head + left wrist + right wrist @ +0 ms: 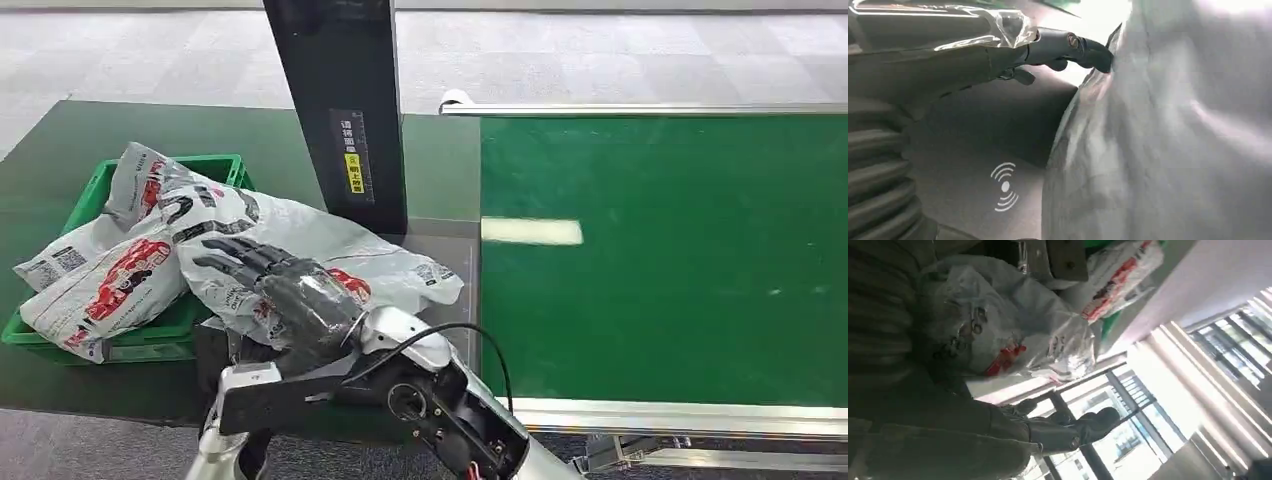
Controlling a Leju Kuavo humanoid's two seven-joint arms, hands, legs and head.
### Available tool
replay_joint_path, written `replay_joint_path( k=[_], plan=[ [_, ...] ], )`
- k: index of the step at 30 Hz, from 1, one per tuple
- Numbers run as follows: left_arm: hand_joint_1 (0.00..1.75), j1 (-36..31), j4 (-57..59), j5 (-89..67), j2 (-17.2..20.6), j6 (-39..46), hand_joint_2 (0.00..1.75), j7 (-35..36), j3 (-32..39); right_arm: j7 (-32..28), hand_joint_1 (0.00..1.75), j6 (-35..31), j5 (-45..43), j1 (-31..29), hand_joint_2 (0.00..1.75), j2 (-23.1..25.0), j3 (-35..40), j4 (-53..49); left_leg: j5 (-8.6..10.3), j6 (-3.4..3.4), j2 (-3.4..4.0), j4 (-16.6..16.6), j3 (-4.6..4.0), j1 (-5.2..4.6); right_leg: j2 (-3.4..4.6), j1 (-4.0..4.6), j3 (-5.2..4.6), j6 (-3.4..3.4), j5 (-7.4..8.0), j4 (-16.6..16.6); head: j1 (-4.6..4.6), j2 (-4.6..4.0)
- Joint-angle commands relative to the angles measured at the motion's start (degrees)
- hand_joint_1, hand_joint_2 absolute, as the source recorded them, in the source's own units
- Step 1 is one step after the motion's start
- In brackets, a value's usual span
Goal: Moved the parcel from conveyor to table for the left to box.
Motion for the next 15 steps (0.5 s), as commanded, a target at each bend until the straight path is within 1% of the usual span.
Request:
replay_joint_path(
  k=[1,4,7,10,11,13,14,15],
  plan=[
    [0.0,1.68,-1.22,-0.47,0.54,0.32,1.75,-0.03,5.26,-3.3,0.0,1.69,-8.83,0.76,1.75,-5.32,-11.31,-1.07,0.01,0.02,-0.07,-0.03,0.05,0.01,-0.03,0.01,0.09,0.02,0.02,-0.07,0.0,0.0],
    [0.0,3.08,-2.29,-1.35,0.4,0.43,1.75,-0.42,6.39,-6.32,0.0,4.08,-15.52,3.87,1.75,-7.56,-16.99,-2.58,0.01,0.02,-0.15,-0.04,0.08,0.02,-0.09,0.01,0.14,0.01,0.0,-0.09,0.0,0.0],
    [0.0,4.85,-4.27,-2.54,1.04,0.95,1.75,-0.98,7.37,-8.99,0.0,6.25,-22.27,7.25,1.75,-10.09,-23.24,-4.16,0.01,0.03,-0.18,-0.06,0.11,0.02,-0.13,0.02,0.17,0.01,0.0,-0.13,0.0,0.0],
    [0.0,6.56,-7.64,-10.49,2.26,5.26,1.75,-0.78,8.52,-11.04,0.0,8.85,-30.34,13.81,1.75,-11.85,-32.08,-8.58,0.01,0.03,-0.18,-0.04,0.06,0.02,-0.11,0.02,0.12,0.01,0.0,-0.11,0.0,0.0],
    [0.0,7.29,-9.25,-14.16,2.69,7.22,1.75,-0.53,9.63,-11.81,0.0,9.85,-33.51,17.2,1.75,-12.29,-36.14,-10.29,0.03,0.05,-0.35,-0.13,0.15,0.04,-0.25,0.04,0.28,0.03,0.0,-0.23,0.0,0.0],
    [0.0,8.66,-11.61,-17.89,3.39,8.46,1.75,-0.26,11.57,-12.78,0.0,11.68,-36.66,20.86,1.75,-12.74,-41.2,-11.47,0.0,0.03,-0.34,-0.08,0.11,0.06,-0.24,0.05,0.22,0.01,-0.02,-0.19,0.0,0.0],
    [0.0,8.95,-12.29,-18.31,3.1,7.26,1.75,-0.22,12.79,-13.11,0.0,13.01,-36.16,21.42,1.75,-12.59,-42.49,-11.56,0.01,0.04,-0.41,-0.12,0.15,0.05,-0.28,0.04,0.29,0.02,-0.03,-0.24,0.0,0.0],
    [0.0,8.95,-12.29,-18.31,3.1,7.26,1.75,-0.22,12.79,-13.11,0.0,13.01,-36.16,21.42,1.75,-12.59,-42.49,-11.56,-0.01,0.04,-0.32,-0.08,0.1,0.03,-0.18,0.03,0.2,0.02,-0.03,-0.16,0.02,0.0]
  ],
)
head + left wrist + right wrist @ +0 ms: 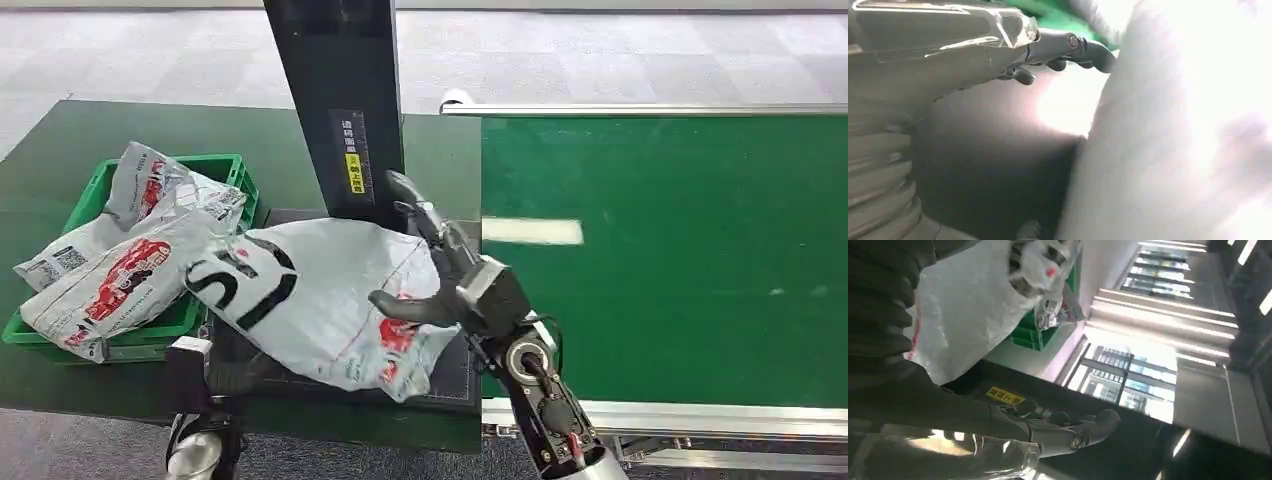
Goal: Moved the parcel from conveyor to table for the left to box.
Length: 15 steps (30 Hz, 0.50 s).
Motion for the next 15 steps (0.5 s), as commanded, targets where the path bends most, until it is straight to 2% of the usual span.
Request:
replay_joint_path(
  k=[1,6,8,12,15],
  plan=[
    [0.0,3.55,-6.04,-9.33,1.89,3.02,1.75,0.58,6.78,-1.77,0.0,3.96,-5.74,11.24,1.75,-3.59,-19.49,-5.79,-0.01,0.02,-0.09,-0.03,0.03,0.01,-0.05,0.01,0.08,0.01,-0.02,-0.05,0.0,0.0],
    [0.0,6.74,-10.78,-21.27,3.14,7.58,1.75,0.97,10.2,-1.44,0.0,2.12,-7.76,17.57,1.75,-3.27,-28.91,-10.41,-0.02,0.01,-0.03,-0.05,0.0,0.03,-0.05,0.03,0.05,0.0,-0.02,-0.07,-0.02,0.0],
    [0.0,7.23,-10.18,-31.26,4.05,11.0,1.75,1.98,8.98,-1.78,0.0,2.56,-8.68,19.81,1.75,-3.0,-31.84,-12.17,-0.02,0.02,-0.19,-0.09,0.07,0.03,-0.17,0.02,0.13,0.0,-0.07,-0.1,0.0,0.0],
    [0.0,9.67,-7.76,-42.83,4.3,18.75,1.75,2.66,5.37,-1.83,0.0,3.1,-9.25,20.67,1.75,-3.18,-33.81,-12.79,-0.03,0.04,-0.05,-0.1,0.07,-0.04,0.0,-0.05,0.08,0.02,-0.05,-0.08,-0.04,0.0],
    [0.0,10.33,-7.3,-43.96,4.03,20.05,1.75,2.85,4.7,-1.87,0.0,3.05,-9.45,21.1,1.75,-3.35,-34.09,-12.89,-0.03,0.05,0.03,-0.11,0.07,-0.04,0.01,-0.05,0.08,0.02,-0.03,-0.09,0.0,0.0]
  ],
)
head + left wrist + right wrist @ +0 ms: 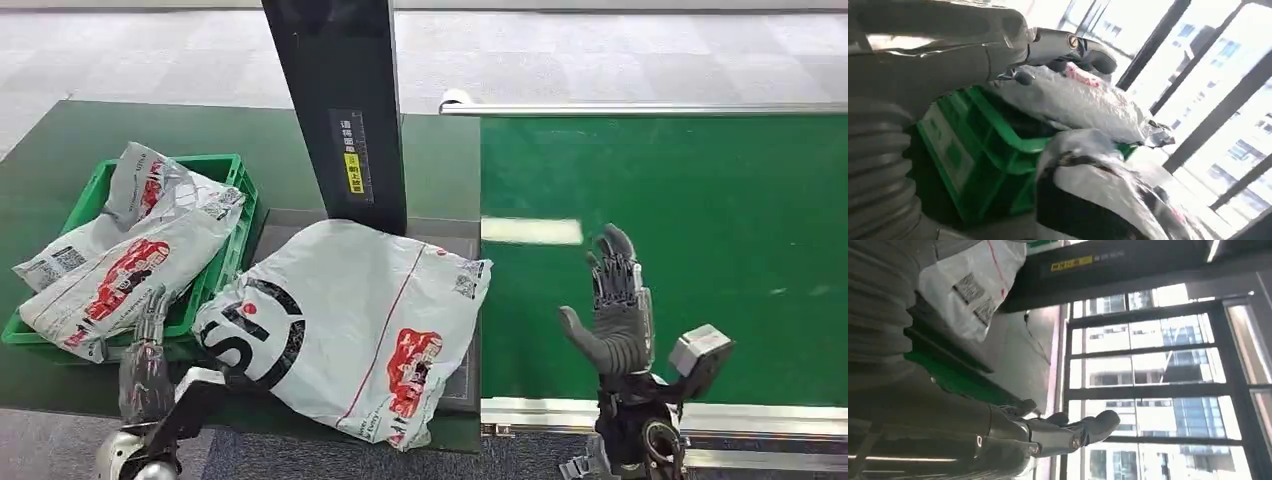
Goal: Moved the parcel from conveyor to table for the left to box.
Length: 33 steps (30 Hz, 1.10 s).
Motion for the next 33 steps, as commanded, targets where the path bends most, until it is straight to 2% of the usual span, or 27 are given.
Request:
replay_joint_path(
  k=[1,5,9,11,14,25,30,33],
  plan=[
    [0.0,3.31,2.55,-7.46,0.95,5.6,1.75,0.97,-2.62,-0.05,0.0,0.5,-0.63,3.08,1.75,-0.57,-6.98,-2.29,0.0,0.03,-0.04,-0.05,0.08,-0.04,-0.02,-0.05,0.08,0.02,-0.01,-0.05,0.02,0.0],
    [0.0,3.44,2.91,-7.65,1.32,6.14,1.75,0.88,-3.23,-0.14,0.0,0.23,-0.8,3.45,1.75,-0.44,-6.86,-2.46,0.01,0.02,-0.07,-0.07,0.12,-0.04,0.0,-0.07,0.1,0.01,-0.01,-0.07,0.02,0.0],
    [0.0,4.63,6.01,-15.46,2.2,14.3,1.75,1.37,-5.11,-0.66,0.0,-0.28,-1.62,4.51,1.75,-1.06,-6.76,-2.88,0.0,0.03,-0.06,-0.11,0.2,-0.06,-0.01,-0.08,0.16,0.02,-0.02,-0.11,0.02,0.0],
    [0.0,4.94,6.77,-17.48,1.36,14.49,1.75,-0.17,-6.0,-0.75,0.0,-0.65,-2.16,4.65,1.75,-1.27,-6.89,-2.9,0.0,0.04,-0.06,-0.17,0.25,-0.07,0.01,-0.09,0.2,0.03,-0.01,-0.16,0.0,0.0],
    [0.0,3.89,14.33,-17.02,0.79,14.49,1.75,-2.1,-13.66,-0.8,0.0,-1.45,-3.21,5.29,1.75,-0.68,-7.92,-3.83,0.02,0.06,-0.14,-0.16,0.23,-0.08,-0.07,-0.11,0.21,0.05,-0.02,-0.16,0.0,0.0],
    [0.0,3.84,14.76,-17.61,0.66,14.49,1.75,-2.08,-14.05,-0.79,0.0,-1.45,-3.25,5.3,1.75,-0.65,-7.96,-3.89,-0.02,0.04,-0.05,-0.06,0.14,-0.08,0.0,-0.12,0.1,0.02,-0.01,-0.07,0.0,0.0],
    [0.0,2.16,20.52,-15.19,-1.77,14.49,1.75,-5.97,-18.69,-0.25,0.0,-2.25,-4.1,5.52,1.75,0.14,-8.66,-5.06,0.0,0.07,-0.1,-0.09,0.17,-0.1,-0.05,-0.13,0.14,0.05,-0.02,-0.09,0.0,0.0],
    [0.0,0.96,23.69,-14.29,-2.28,14.49,1.75,-5.33,-23.09,-0.02,0.0,-2.53,-4.72,4.89,1.75,0.29,-8.88,-4.91,0.02,0.08,-0.16,-0.1,0.15,-0.12,-0.08,-0.15,0.14,0.06,-0.01,-0.11,0.0,0.0]
  ],
)
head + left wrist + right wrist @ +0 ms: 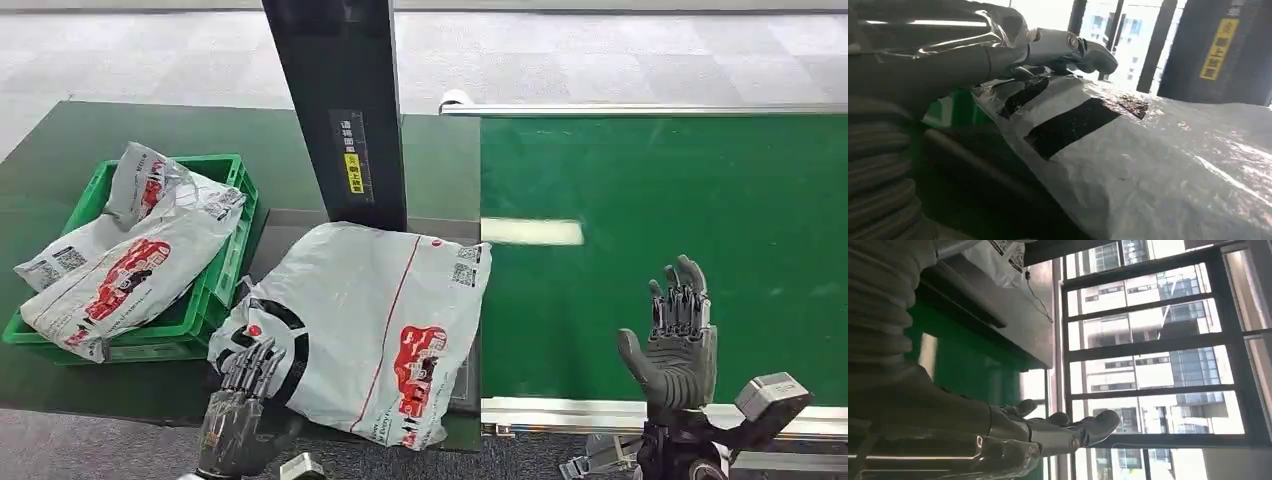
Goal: Moved the parcel from conveyor to table for the left to box.
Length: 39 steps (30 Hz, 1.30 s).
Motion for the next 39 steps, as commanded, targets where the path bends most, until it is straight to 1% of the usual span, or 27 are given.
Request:
replay_joint_path(
  k=[1,5,6,7,8,9,12,14,18,26,39],
  plan=[
    [0.0,-3.4,12.22,3.67,-1.82,0.31,1.75,-0.48,-11.61,0.7,0.0,-0.87,-1.35,-0.96,1.75,0.9,-1.98,-0.03,0.03,0.04,-0.13,-0.08,0.07,-0.1,-0.07,-0.11,0.1,0.04,0.0,-0.05,-0.02,0.0],
    [0.0,-2.93,11.9,4.99,-1.93,0.31,1.75,-0.79,-13.5,0.79,0.0,-0.9,-1.46,-1.4,1.75,0.8,-1.8,0.44,0.01,0.03,-0.06,-0.09,0.11,-0.11,0.02,-0.12,0.13,0.03,0.01,-0.07,-0.02,0.0],
    [0.0,-3.26,12.3,7.61,-1.55,0.31,1.75,-1.42,-14.85,0.83,0.0,-1.02,-1.58,-1.64,1.75,0.58,-1.56,0.95,0.0,0.03,-0.02,-0.06,0.1,-0.09,0.03,-0.09,0.12,0.02,0.01,-0.06,0.0,0.0],
    [0.19,-3.53,12.06,8.41,-1.52,0.31,1.75,-1.66,-15.34,0.84,0.0,-1.09,-1.66,-1.77,1.75,0.44,-1.26,1.24,0.01,0.02,-0.04,-0.07,0.07,-0.1,0.0,-0.1,0.09,0.02,0.01,-0.05,-0.02,0.0],
    [1.66,-3.84,12.29,9.21,-1.44,0.31,1.75,-1.73,-15.87,0.9,0.0,-1.28,-1.61,-1.9,1.75,0.41,-1.16,1.48,0.01,0.02,-0.08,-0.09,0.11,-0.1,0.0,-0.1,0.14,0.02,0.01,-0.07,-0.02,0.0],
    [1.75,-3.92,11.67,10.01,-1.08,0.31,1.75,-1.33,-16.71,0.88,0.0,-1.57,-1.65,-2.01,1.75,0.14,-0.79,1.8,0.01,0.02,-0.06,-0.06,0.07,-0.08,0.0,-0.09,0.09,0.02,0.02,-0.05,-0.02,0.0],
    [1.75,-4.44,11.3,12.11,-0.36,0.31,1.75,-0.73,-18.33,0.8,0.0,-1.99,-1.81,-2.15,1.75,-0.08,-0.59,2.27,0.01,0.03,-0.04,-0.06,0.09,-0.07,0.03,-0.07,0.11,0.02,0.02,-0.06,-0.02,0.0],
    [1.75,-4.91,10.9,14.91,0.78,0.31,1.75,0.12,-20.33,0.72,0.0,-2.44,-2.22,-2.17,1.75,-0.33,-0.45,2.45,0.03,0.03,-0.05,-0.1,0.12,-0.06,0.03,-0.06,0.14,0.02,0.05,-0.11,-0.02,0.0],
    [1.75,-4.95,10.11,16.81,1.18,0.31,1.75,0.25,-21.17,0.75,0.0,-2.8,-2.64,-2.19,1.75,-0.59,-0.07,2.87,0.02,0.04,0.0,-0.15,0.18,-0.06,0.12,-0.07,0.2,0.03,0.06,-0.16,-0.02,0.0],
    [1.75,-5.29,10.67,18.28,1.31,0.31,1.75,-0.44,-21.85,1.01,0.0,-3.19,-2.86,-2.2,1.75,0.17,-0.28,2.07,0.0,0.02,0.0,-0.09,0.14,-0.06,0.09,-0.06,0.16,0.01,0.03,-0.08,-0.02,0.0],
    [1.75,-5.58,10.37,19.5,0.71,0.31,1.75,-1.3,-21.0,0.94,0.0,-3.18,-2.97,-1.12,1.75,-0.51,-0.58,1.97,0.0,0.03,-0.08,-0.08,0.14,-0.06,0.02,-0.07,0.18,0.02,0.01,-0.09,-0.02,0.0]
  ],
)
